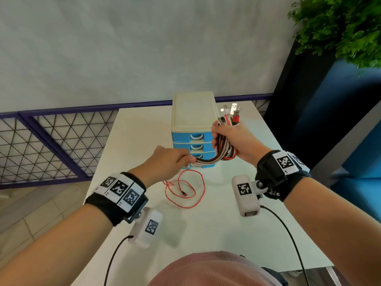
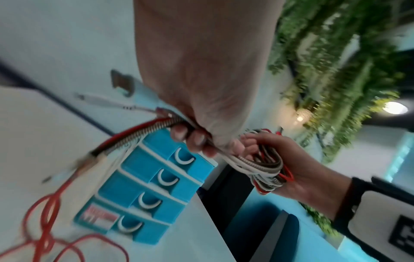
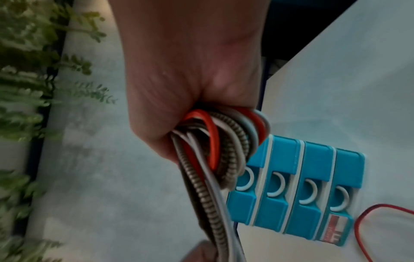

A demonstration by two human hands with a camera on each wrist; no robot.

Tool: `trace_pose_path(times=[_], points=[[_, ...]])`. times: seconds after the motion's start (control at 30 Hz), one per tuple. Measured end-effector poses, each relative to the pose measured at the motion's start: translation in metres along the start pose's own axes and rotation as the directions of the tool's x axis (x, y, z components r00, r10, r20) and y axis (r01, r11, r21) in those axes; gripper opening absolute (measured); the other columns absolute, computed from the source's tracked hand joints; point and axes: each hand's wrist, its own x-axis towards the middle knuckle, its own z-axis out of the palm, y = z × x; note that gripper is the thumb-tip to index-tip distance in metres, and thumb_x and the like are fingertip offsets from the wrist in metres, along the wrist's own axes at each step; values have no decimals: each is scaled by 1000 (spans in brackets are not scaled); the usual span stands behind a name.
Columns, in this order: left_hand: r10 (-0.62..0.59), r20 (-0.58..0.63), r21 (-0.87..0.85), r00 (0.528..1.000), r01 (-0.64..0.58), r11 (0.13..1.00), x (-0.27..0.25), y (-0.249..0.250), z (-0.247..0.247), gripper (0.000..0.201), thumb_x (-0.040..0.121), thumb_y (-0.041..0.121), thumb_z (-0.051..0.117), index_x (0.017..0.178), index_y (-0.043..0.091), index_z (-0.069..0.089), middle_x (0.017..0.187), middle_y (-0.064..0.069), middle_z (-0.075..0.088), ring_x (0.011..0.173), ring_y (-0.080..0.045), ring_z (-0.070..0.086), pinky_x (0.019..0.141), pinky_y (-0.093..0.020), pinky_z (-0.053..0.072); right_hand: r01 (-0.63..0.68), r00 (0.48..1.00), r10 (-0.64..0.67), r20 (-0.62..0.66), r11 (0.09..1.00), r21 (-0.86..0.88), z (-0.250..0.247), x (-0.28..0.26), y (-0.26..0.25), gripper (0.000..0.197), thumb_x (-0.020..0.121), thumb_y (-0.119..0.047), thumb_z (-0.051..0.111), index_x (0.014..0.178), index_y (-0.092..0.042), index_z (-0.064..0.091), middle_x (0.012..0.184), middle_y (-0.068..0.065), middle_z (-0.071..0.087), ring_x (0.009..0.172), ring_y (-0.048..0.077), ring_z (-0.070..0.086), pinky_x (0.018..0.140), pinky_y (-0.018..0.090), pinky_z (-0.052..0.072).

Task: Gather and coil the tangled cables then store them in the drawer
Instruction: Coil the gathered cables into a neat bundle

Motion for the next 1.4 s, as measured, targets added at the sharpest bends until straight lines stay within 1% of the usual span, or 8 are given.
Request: trace_pose_path(times=[0.23, 0.37, 0.53, 0.7, 0.93, 1.17, 1.3, 1.4], points=[[145, -260, 278, 955, -70, 958, 9, 12, -8, 25, 93, 44, 46, 91, 22, 58, 92, 8, 62, 93, -15, 52, 82, -33, 25, -69, 986, 108, 130, 959, -275, 16, -4, 6, 16, 88, -17, 68, 96, -3, 69, 93, 15, 73, 82, 22, 72, 81, 36, 58], [184, -243, 115, 952, -161, 980, 10, 11, -10, 13, 92, 32, 55, 93, 20, 56, 97, 9, 59, 101, -14, 50, 91, -35, 30, -160, 954, 191, 230, 976, -149, 17, -9, 10, 37, 86, -25, 71, 113, -1, 63, 95, 17, 69, 88, 30, 68, 88, 44, 54], [234, -206, -205, 950, -276, 939, 7, 13, -12, 24, 83, 19, 69, 86, 27, 47, 83, 27, 49, 85, 10, 50, 77, -15, 33, -207, 940, 201, 275, 978, -7, 24, -15, 13, 53, 79, -31, 76, 121, -2, 61, 110, 27, 66, 101, 42, 65, 97, 54, 49], [187, -206, -338, 961, -249, 908, 8, 15, -8, 32, 79, 17, 74, 83, 28, 45, 81, 18, 54, 78, 12, 54, 62, -5, 37, -221, 938, 201, 281, 974, 43, 24, -19, 8, 45, 86, -24, 71, 121, 1, 59, 108, 28, 66, 97, 41, 66, 93, 56, 51], [132, -178, -275, 975, -178, 945, 5, 19, -5, 40, 76, 30, 77, 107, 24, 52, 89, 17, 61, 81, 1, 59, 70, -14, 46, -163, 944, 177, 279, 984, -72, 27, -22, 8, 20, 90, -8, 64, 109, -4, 63, 98, 26, 69, 90, 40, 68, 89, 56, 54], [183, -122, -61, 975, -192, 979, 0, 18, -18, 28, 76, 49, 71, 92, 29, 59, 61, 17, 55, 58, 3, 52, 52, -14, 34, -199, 896, 227, 382, 973, -113, 28, -31, 7, 11, 96, -10, 57, 97, -3, 65, 82, 14, 73, 63, 16, 69, 60, 27, 58], [56, 166, -275, 985, -8, 961, 7, 15, -29, 21, 76, 39, 74, 75, 21, 64, 66, 1, 67, 53, 3, 55, 59, -12, 41, -106, 889, 211, 406, 959, -264, 27, -33, -1, 10, 96, -12, 58, 95, -4, 63, 71, 4, 71, 59, 12, 64, 60, 24, 56], [49, 444, -318, 895, 106, 942, 8, 1, -39, 31, 90, 42, 57, 79, 13, 63, 70, -1, 63, 63, -10, 58, 70, -25, 47, -83, 892, 212, 399, 944, -318, 26, -33, 1, 22, 94, -13, 61, 113, -4, 57, 68, 4, 66, 60, 16, 62, 61, 27, 55]])
